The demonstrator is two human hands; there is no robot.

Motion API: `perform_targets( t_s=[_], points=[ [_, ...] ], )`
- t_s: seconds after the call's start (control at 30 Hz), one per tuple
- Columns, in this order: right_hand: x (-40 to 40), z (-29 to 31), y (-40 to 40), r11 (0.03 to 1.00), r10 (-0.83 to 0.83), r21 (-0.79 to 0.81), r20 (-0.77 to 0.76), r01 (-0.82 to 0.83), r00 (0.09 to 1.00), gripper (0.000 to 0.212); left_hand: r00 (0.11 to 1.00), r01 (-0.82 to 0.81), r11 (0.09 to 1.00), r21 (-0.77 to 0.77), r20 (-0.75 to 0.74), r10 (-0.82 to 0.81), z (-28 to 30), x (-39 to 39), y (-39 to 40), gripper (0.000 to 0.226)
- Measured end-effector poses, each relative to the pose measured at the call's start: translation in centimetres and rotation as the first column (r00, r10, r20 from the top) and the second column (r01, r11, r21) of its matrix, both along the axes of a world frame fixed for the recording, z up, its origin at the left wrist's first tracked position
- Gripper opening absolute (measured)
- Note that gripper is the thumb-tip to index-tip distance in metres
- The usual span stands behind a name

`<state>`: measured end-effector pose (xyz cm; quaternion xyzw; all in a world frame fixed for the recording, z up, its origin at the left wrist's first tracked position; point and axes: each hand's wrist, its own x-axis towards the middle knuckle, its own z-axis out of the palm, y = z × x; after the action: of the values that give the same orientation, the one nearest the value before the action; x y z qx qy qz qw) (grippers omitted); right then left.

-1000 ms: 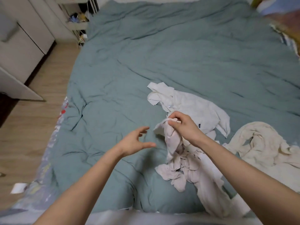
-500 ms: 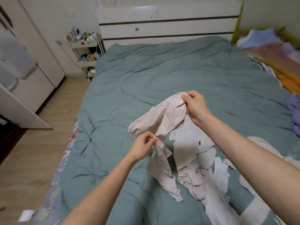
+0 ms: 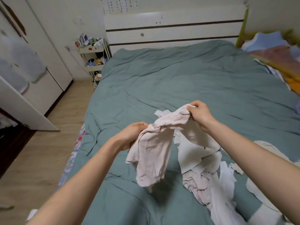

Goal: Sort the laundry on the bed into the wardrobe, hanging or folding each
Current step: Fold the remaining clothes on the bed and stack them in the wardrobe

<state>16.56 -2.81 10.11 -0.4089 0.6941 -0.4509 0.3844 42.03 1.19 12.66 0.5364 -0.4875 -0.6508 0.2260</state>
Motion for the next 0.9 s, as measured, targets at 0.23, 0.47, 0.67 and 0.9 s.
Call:
perform_targets(
  t_s=[0.23,0.47,0.67,0.9],
  points=[
    [4.4,-1.0,5.5,0.912,0.351,0.139,0.229,-0.387,0.908,0.029,0.965,-0.246,0.969,0.010,-0.092,0.246,0.6,-0.9,-0.9,0.030],
    [5.8,-3.8,7.7,0.772,0.579,0.118,0.275,-0.625,0.767,0.061,0.875,-0.421,0.893,0.161,-0.187,0.446,1.0,-1.3,-2.0,0.023],
    [8.4,-4.5,7.4,0.857,0.454,0.084,0.348,-0.509,0.820,0.005,0.889,-0.454,0.891,-0.024,-0.088,0.450,0.9,0.7,-3.3,0.021],
    [8.7,-0.3,4.6,0.974,0.185,0.049,0.402,-0.223,0.897,0.016,0.979,-0.177,0.923,-0.340,0.038,0.202,-3.3,2.6,1.9,0.026]
  ],
)
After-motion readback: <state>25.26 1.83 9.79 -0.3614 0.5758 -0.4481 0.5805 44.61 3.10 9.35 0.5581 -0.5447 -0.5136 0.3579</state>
